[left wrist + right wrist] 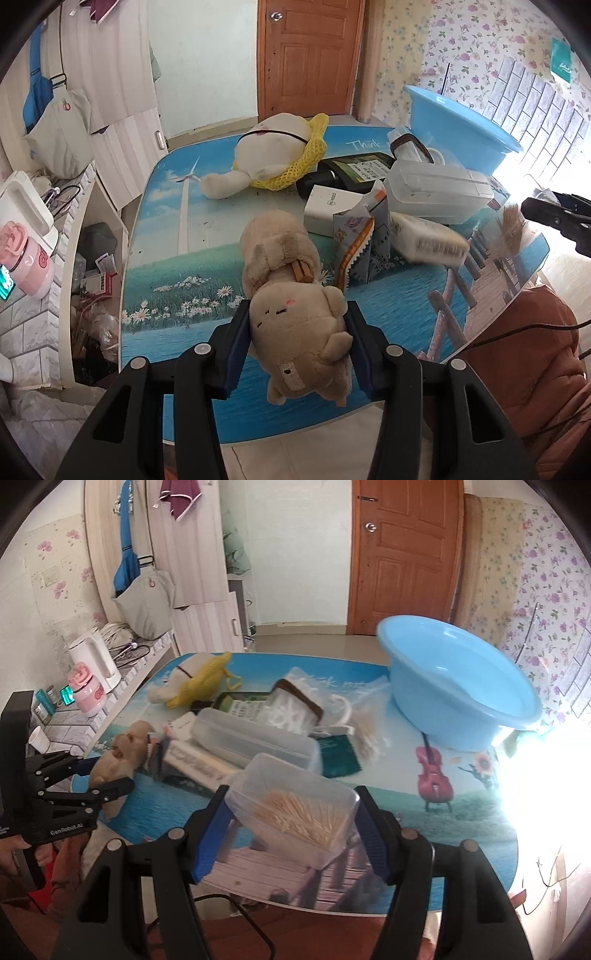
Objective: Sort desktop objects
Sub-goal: 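Carry the beige plush bear with left gripper while right carries clear toothpick box toward basin, then lower the bear and toothpick box into the blue basin and open both grippers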
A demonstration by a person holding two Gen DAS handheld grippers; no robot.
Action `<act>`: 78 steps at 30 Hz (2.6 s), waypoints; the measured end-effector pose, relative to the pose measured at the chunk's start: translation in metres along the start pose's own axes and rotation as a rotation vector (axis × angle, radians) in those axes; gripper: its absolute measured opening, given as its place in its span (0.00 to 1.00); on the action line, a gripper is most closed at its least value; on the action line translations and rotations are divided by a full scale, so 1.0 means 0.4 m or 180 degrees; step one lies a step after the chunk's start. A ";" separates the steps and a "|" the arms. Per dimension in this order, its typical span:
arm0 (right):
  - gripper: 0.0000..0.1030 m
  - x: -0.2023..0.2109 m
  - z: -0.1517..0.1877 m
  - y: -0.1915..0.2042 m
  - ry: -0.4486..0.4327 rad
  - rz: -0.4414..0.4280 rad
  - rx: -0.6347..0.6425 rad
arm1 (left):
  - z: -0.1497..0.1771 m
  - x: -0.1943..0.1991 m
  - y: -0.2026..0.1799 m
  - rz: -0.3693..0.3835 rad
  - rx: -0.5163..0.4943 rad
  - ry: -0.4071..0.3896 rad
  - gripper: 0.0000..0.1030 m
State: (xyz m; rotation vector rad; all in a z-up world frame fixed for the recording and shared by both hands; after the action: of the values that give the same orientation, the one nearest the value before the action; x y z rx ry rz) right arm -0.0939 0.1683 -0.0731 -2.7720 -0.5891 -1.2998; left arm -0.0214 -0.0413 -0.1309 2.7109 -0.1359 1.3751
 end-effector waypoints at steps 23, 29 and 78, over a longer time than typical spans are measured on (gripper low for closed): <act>0.64 -0.022 0.006 -0.140 -0.0131 0.0301 -0.0179 | -0.002 -0.041 -0.013 -0.0083 -0.0051 0.0063 0.50; 0.65 -0.042 0.009 -0.141 -0.0092 0.0352 -0.0187 | -0.005 -0.036 -0.010 -0.0117 -0.0052 0.0061 0.46; 0.63 0.145 -0.359 -0.261 -0.1155 -0.0264 -0.0264 | -0.583 0.043 -0.272 0.0345 -0.0460 -0.0699 0.46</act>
State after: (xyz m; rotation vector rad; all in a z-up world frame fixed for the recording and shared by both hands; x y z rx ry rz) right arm -0.2020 0.2585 0.0496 -3.1082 -0.6844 -0.8498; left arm -0.1841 0.0960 0.0151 2.7586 -0.3885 1.0413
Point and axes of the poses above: each gripper's, at about its wrist camera, not at the fingertips, and x roughly against the way its jaws point, y to its left, z to its underside, the point moved 10 cm from there along -x, roughly the way its jaws point, and after that the axes turned 10 degrees about -x, right-handed, at the moved point
